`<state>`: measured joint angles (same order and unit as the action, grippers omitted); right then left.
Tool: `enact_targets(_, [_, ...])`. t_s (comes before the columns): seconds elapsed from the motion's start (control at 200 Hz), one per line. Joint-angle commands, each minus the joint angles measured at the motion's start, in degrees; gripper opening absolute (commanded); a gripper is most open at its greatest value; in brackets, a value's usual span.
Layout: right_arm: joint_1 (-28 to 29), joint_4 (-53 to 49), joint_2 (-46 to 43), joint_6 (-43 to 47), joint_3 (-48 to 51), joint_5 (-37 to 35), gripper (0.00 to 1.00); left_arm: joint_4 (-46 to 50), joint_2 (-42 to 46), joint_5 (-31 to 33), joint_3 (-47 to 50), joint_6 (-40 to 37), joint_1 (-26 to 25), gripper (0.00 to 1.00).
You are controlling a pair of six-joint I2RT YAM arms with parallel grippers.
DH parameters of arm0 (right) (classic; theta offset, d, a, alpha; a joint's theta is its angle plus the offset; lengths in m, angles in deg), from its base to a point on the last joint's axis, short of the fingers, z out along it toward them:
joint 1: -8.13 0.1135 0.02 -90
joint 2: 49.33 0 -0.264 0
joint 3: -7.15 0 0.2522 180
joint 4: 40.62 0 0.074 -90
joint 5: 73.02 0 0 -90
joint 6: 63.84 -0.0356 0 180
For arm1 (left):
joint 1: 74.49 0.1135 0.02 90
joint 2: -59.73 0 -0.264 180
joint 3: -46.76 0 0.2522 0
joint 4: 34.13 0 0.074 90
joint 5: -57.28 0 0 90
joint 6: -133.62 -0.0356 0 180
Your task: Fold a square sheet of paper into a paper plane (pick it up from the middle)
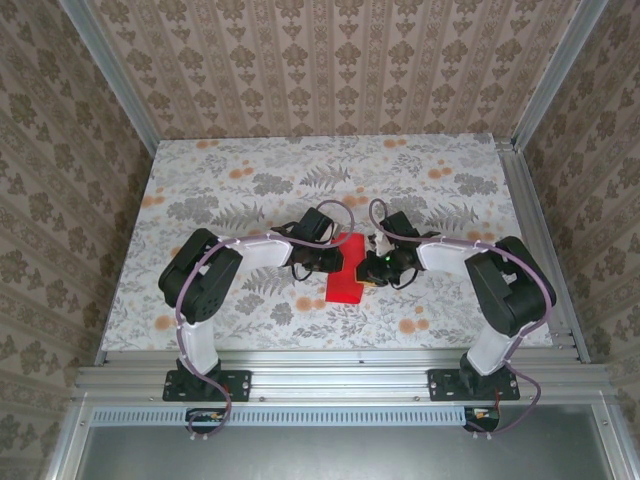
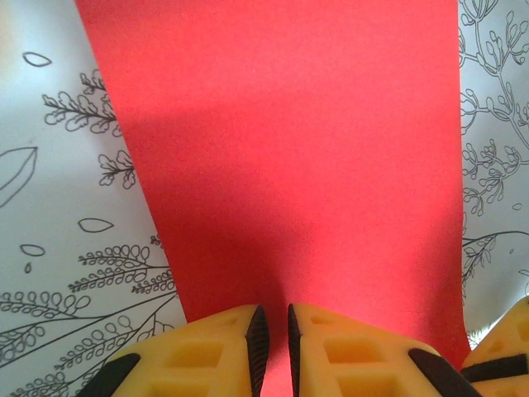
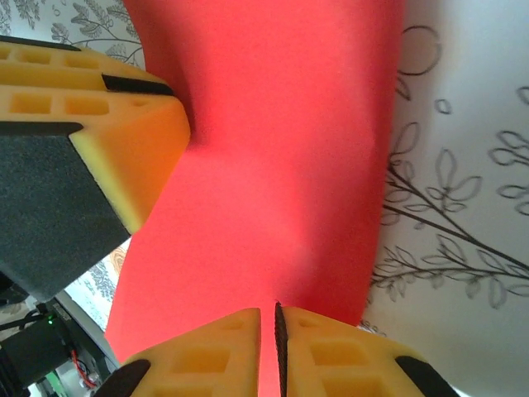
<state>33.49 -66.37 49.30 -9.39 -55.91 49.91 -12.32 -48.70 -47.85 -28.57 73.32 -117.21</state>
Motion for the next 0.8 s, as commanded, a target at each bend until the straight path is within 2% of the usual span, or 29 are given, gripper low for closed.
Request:
enact_targets(0.0, [0.7, -1.8, 2.3, 1.1, -1.7, 1.2, 0.17, 5.7, -4.5, 2.8, 1.5, -1.7, 0.1, 0.20])
enact_targets(0.47, [0.8, -7.7, -0.4, 6.7, 6.3, -1.4, 0.17, 6.1, -4.5, 2.9, 1.2, -1.7, 0.0, 0.20])
enact_targets(0.615, [0.8, -7.1, -3.1, 5.6, 8.3, -0.9, 0.17, 6.4, -4.9, 2.8, 0.8, -1.9, 0.1, 0.20])
enact_targets(0.795, [1.1, -1.6, -8.0, -0.4, 7.3, 2.3, 0.17, 6.3, -4.9, 2.6, 0.9, -1.9, 0.0, 0.20])
